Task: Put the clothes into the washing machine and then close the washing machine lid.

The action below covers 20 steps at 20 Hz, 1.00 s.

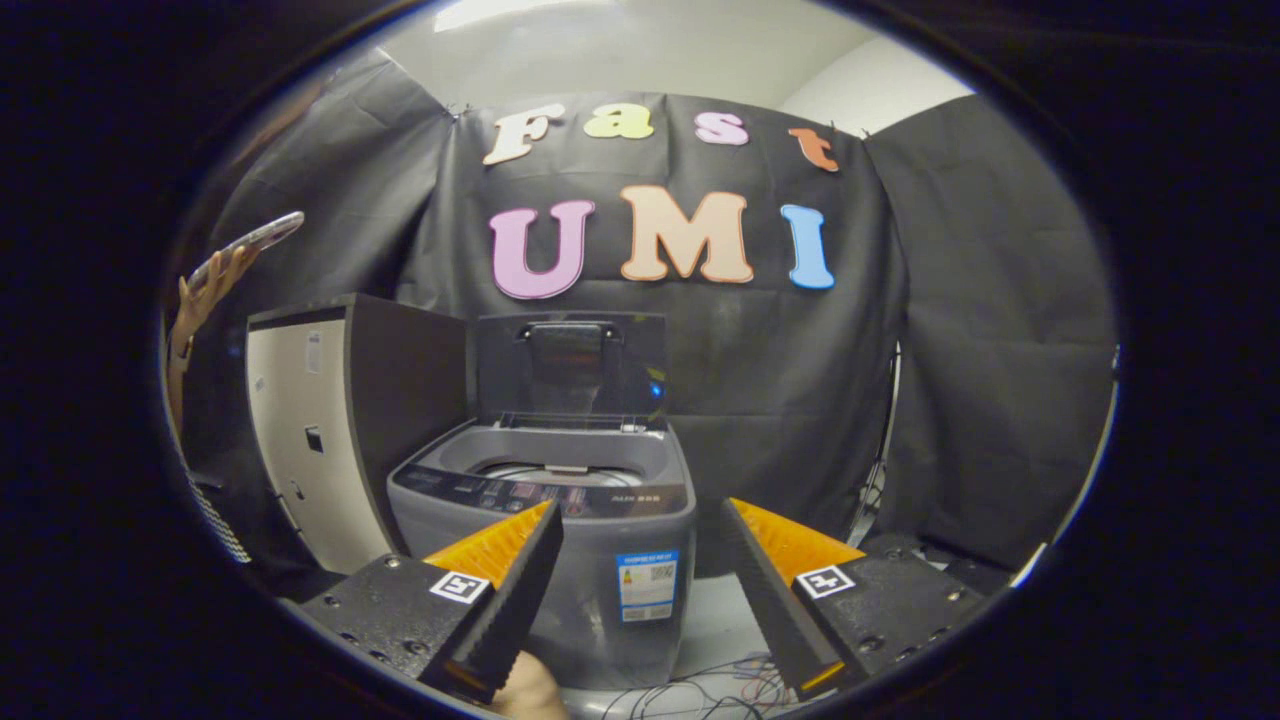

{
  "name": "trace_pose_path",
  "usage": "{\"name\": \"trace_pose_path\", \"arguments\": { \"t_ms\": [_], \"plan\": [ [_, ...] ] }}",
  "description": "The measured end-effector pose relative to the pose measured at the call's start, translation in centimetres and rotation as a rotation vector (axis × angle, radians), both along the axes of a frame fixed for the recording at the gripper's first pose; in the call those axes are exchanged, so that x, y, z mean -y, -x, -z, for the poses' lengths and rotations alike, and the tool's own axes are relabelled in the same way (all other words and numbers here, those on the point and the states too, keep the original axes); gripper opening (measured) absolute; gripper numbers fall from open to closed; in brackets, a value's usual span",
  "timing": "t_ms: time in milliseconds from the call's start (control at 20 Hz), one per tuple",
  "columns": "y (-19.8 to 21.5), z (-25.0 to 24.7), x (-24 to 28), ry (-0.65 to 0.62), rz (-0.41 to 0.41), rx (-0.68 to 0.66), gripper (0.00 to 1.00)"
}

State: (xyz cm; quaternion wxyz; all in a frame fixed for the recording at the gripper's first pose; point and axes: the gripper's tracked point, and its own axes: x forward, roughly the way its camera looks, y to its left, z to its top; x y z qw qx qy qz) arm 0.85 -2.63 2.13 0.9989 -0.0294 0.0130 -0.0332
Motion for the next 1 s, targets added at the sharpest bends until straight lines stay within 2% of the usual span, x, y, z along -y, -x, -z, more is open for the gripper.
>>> {"name": "trace_pose_path", "arguments": {
  "t_ms": [250,350,600,1000],
  "plan": [
    [1.5,2.6,-0.8,-0.022,-0.038,-0.029,0.96],
    [2.0,2.4,-1.3,-0.024,-0.069,-0.012,0.96],
    [2.4,1.4,-1.3,-0.027,-0.072,0.033,0.96],
    [2.5,1.8,-2.0,-0.027,-0.100,0.027,0.96]
  ]
}}
